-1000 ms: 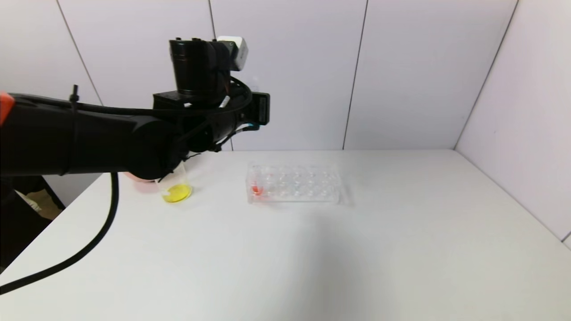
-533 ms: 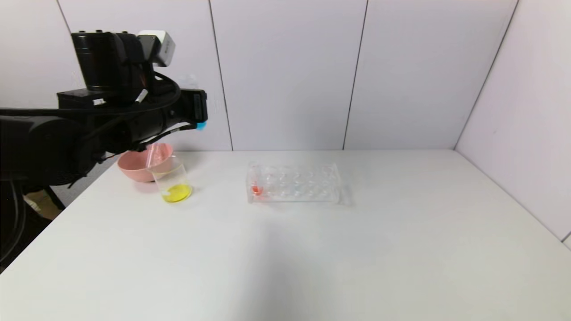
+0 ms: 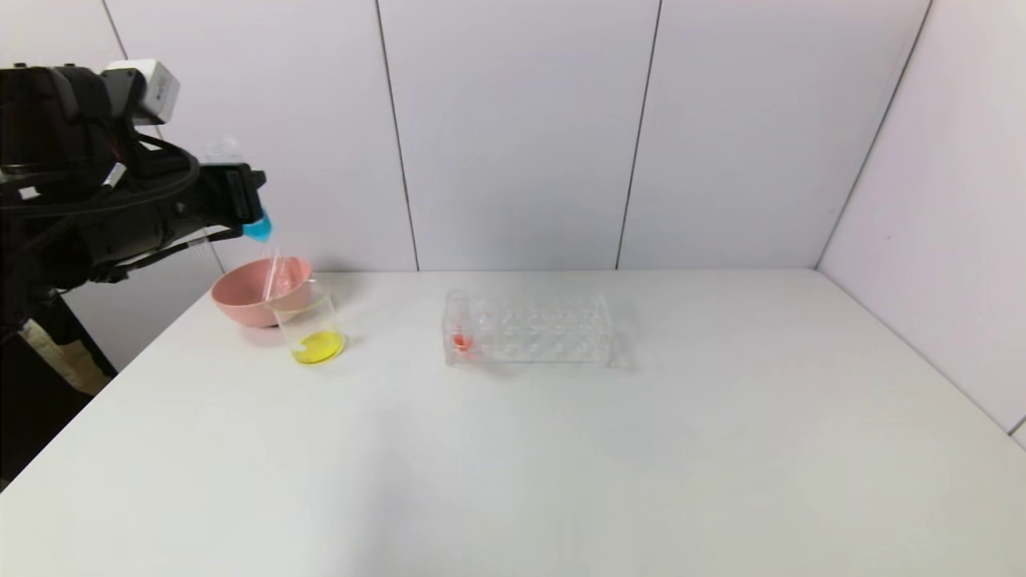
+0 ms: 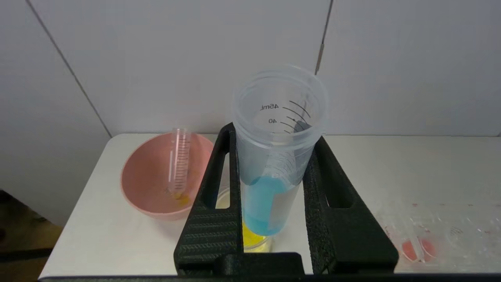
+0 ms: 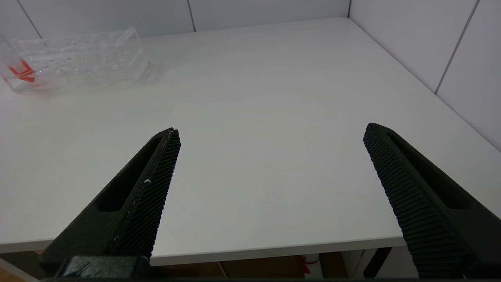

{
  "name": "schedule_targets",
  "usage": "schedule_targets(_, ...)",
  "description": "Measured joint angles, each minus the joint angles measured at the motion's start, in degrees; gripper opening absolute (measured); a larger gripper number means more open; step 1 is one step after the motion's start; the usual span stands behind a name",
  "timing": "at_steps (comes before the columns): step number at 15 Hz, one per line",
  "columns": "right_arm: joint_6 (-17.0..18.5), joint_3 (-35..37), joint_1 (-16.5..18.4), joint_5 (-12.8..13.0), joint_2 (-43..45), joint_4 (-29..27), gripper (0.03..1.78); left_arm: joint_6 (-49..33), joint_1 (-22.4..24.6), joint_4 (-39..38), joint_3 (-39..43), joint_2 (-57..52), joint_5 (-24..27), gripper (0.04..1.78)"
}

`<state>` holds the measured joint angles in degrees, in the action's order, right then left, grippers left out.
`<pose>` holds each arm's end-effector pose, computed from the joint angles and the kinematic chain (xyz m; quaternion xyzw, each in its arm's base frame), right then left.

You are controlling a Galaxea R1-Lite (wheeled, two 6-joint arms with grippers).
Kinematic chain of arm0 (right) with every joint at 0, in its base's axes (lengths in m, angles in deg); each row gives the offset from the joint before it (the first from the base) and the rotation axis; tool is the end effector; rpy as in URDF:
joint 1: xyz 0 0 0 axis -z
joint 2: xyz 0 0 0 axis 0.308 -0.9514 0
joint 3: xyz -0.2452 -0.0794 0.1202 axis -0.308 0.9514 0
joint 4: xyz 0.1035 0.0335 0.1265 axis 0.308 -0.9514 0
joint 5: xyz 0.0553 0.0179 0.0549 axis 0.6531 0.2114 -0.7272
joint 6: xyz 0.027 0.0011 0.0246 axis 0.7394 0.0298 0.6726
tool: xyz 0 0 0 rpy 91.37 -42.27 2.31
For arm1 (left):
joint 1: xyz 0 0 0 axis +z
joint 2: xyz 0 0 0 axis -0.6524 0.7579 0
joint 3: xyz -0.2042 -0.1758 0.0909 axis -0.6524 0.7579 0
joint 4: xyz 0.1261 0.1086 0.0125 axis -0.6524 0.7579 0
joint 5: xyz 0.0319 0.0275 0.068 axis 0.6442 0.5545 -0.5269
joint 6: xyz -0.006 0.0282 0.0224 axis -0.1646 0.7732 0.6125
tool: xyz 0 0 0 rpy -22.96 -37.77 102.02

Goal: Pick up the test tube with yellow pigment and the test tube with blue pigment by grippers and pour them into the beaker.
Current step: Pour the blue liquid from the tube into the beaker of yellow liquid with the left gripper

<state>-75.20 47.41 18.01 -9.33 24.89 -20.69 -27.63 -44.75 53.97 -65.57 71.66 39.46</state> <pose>-0.0190 -0.0014 0.0761 0.0481 -0.0021 -0.0195 0.9987 0.2841 -0.0172 0.2754 -0.0196 0.0160 0.0039 0.9997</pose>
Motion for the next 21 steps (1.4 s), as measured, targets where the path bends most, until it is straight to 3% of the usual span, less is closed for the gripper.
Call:
schedule_targets(7,0.0,0.0,0.0,0.0,0.0,0.0,1.71,-0.4,11.0,0.0,2.6,-0.7,7.6,0.46)
schedule_targets(15,0.0,0.0,0.0,0.0,0.0,0.0,1.71,-0.4,14.9,-0.1,4.0,-0.1,13.8,0.46)
schedule_targets(21,0.0,0.0,0.0,0.0,0.0,0.0,1.71,0.4,16.7,-2.0,2.9,1.2,15.0,0.46)
